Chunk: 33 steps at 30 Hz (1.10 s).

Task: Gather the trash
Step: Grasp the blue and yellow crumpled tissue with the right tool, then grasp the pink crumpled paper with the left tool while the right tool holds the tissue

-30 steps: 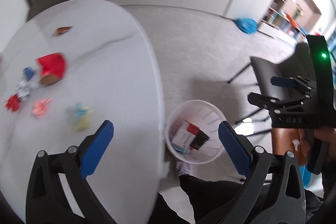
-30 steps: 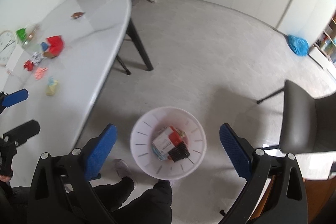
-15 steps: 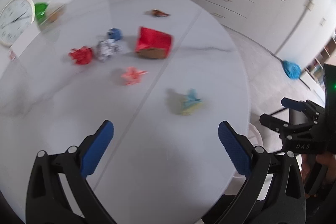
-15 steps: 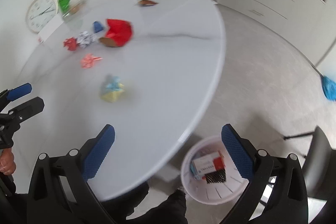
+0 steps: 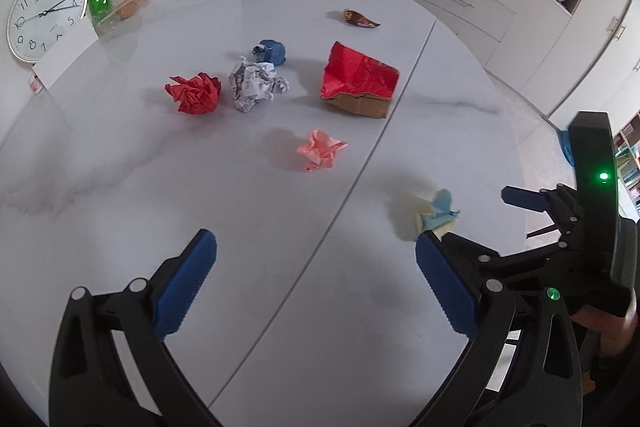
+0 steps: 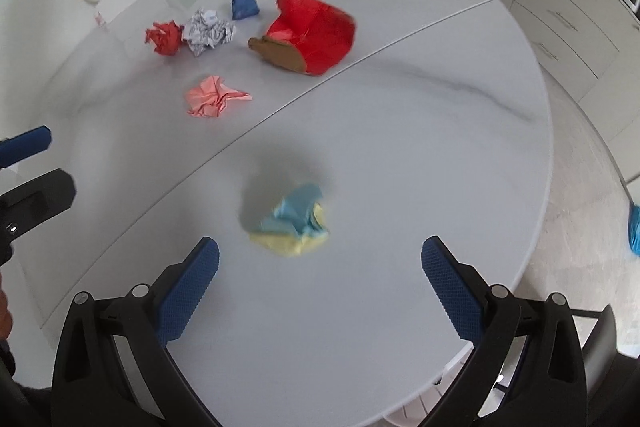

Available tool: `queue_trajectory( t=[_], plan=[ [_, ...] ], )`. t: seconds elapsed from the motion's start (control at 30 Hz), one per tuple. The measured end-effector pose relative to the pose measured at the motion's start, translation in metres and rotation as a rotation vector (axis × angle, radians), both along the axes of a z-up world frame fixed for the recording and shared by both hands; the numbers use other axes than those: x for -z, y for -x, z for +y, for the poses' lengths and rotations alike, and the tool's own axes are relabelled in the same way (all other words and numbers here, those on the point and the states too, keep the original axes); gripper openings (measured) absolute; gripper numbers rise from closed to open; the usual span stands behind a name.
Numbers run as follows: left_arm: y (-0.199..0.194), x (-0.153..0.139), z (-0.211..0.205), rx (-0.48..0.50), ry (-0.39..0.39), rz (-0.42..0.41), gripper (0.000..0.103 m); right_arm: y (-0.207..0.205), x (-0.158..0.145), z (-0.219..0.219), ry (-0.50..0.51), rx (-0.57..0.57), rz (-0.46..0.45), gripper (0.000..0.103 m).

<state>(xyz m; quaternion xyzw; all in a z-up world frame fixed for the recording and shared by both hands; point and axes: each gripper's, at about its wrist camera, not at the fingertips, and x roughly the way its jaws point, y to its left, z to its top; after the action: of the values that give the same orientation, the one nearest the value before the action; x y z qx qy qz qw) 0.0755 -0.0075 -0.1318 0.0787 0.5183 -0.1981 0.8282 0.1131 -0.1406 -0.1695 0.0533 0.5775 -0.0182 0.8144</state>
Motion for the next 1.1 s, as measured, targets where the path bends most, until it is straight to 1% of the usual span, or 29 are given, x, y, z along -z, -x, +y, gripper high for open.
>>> queue_trajectory(
  t=[0.1,0.17,0.2,0.27,0.3,0.37,0.4,0.5,0.6,0.63,0.77,0.9,0.97,1.0,1.1],
  plan=[
    [-0.010,0.006,0.001,-0.006,0.002,0.016,0.096,-0.011,0.008,0.005,0.025,-0.021,0.021,0.088],
    [-0.016,0.011,0.000,-0.003,-0.002,0.024,0.096,-0.015,0.012,0.006,0.024,-0.031,0.040,0.075],
    [-0.020,0.014,-0.001,0.001,-0.007,0.026,0.096,-0.017,0.014,0.006,0.020,-0.032,0.053,0.071],
    [-0.026,0.018,-0.004,0.010,-0.011,0.030,0.096,-0.018,0.019,0.003,0.001,-0.033,0.079,0.058],
    [-0.029,0.020,-0.006,0.013,-0.013,0.030,0.096,-0.018,0.020,0.002,-0.012,-0.032,0.078,0.056],
    [-0.036,0.026,-0.012,0.022,-0.017,0.031,0.096,-0.018,0.020,0.001,-0.032,-0.033,0.080,0.043],
    [-0.039,0.028,-0.014,0.025,-0.020,0.031,0.096,-0.018,0.019,0.001,-0.035,-0.039,0.081,0.041],
    [-0.050,0.039,-0.025,0.041,-0.025,0.035,0.096,-0.018,0.019,0.001,-0.038,-0.045,0.083,0.039],
    [-0.060,0.050,-0.035,0.056,-0.032,0.045,0.095,-0.018,0.018,-0.004,-0.073,-0.024,0.082,0.037],
    [-0.064,0.054,-0.040,0.060,-0.034,0.046,0.093,-0.017,0.018,-0.008,-0.086,-0.012,0.081,0.037],
    [-0.080,0.067,-0.048,0.050,-0.038,0.062,0.081,-0.014,0.011,-0.016,-0.108,0.016,0.071,0.037],
    [-0.093,0.080,-0.054,0.043,-0.046,0.080,0.074,-0.007,0.002,-0.025,-0.118,0.037,0.054,0.037],
    [-0.097,0.085,-0.057,0.050,-0.053,0.088,0.067,-0.004,-0.002,-0.028,-0.123,0.048,0.046,0.037],
    [-0.097,0.087,-0.058,0.054,-0.057,0.090,0.066,-0.002,-0.003,-0.030,-0.125,0.053,0.043,0.037],
    [-0.099,0.091,-0.060,0.065,-0.063,0.094,0.055,0.004,-0.005,-0.034,-0.131,0.067,0.040,0.037]
  ],
)
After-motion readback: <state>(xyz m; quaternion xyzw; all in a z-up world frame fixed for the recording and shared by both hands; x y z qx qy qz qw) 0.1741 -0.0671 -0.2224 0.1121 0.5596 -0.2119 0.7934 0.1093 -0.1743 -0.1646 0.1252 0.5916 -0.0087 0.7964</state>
